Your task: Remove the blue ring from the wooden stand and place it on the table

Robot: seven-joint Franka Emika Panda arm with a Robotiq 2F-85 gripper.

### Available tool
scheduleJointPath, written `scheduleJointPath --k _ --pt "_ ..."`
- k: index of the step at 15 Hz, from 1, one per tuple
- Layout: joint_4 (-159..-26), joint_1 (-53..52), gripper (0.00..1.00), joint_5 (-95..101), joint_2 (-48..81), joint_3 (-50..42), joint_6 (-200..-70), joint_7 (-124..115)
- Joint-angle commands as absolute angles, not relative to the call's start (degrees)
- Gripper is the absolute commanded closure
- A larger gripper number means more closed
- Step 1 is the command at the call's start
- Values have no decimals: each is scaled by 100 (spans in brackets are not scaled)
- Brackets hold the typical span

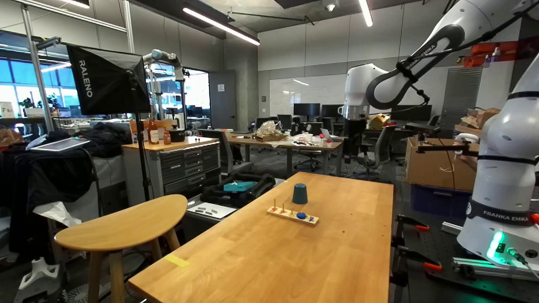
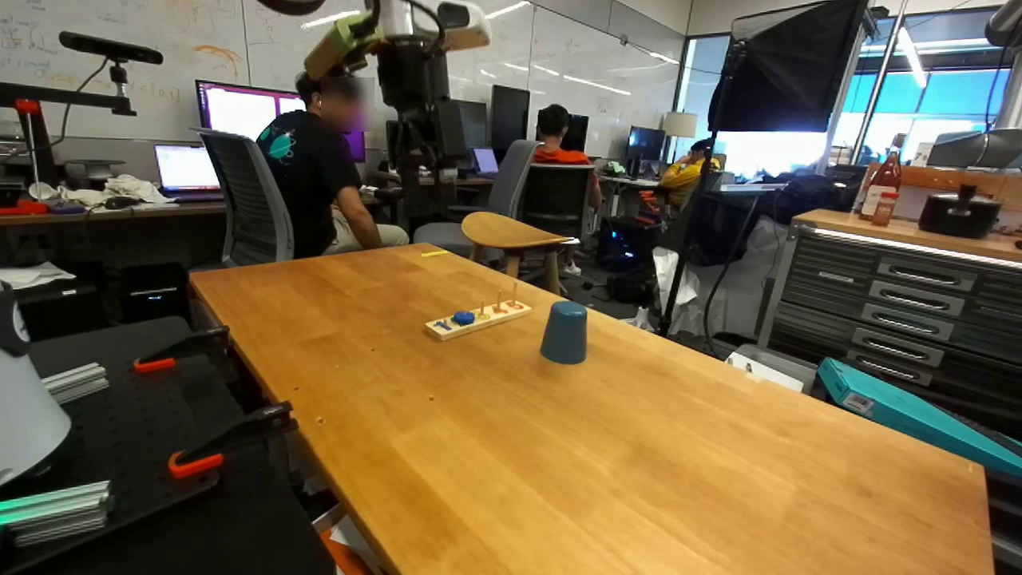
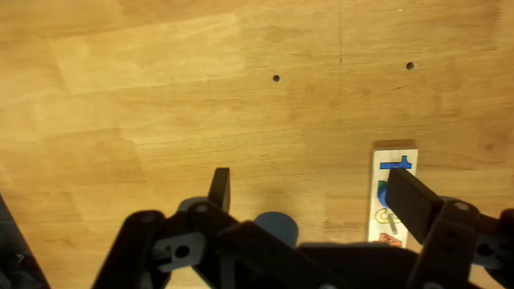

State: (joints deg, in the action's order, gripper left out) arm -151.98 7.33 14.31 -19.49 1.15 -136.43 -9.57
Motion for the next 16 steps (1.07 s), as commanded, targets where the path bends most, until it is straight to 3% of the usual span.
scheduleJointPath --k 1,7,16 --pt "-14816 443 0 1531 -607 557 -14461 -1672" --pt "-13357 -110 0 2025 1516 468 -14444 -2870" --pt "-11224 -751 0 1114 3373 -47 -14074 -2536"
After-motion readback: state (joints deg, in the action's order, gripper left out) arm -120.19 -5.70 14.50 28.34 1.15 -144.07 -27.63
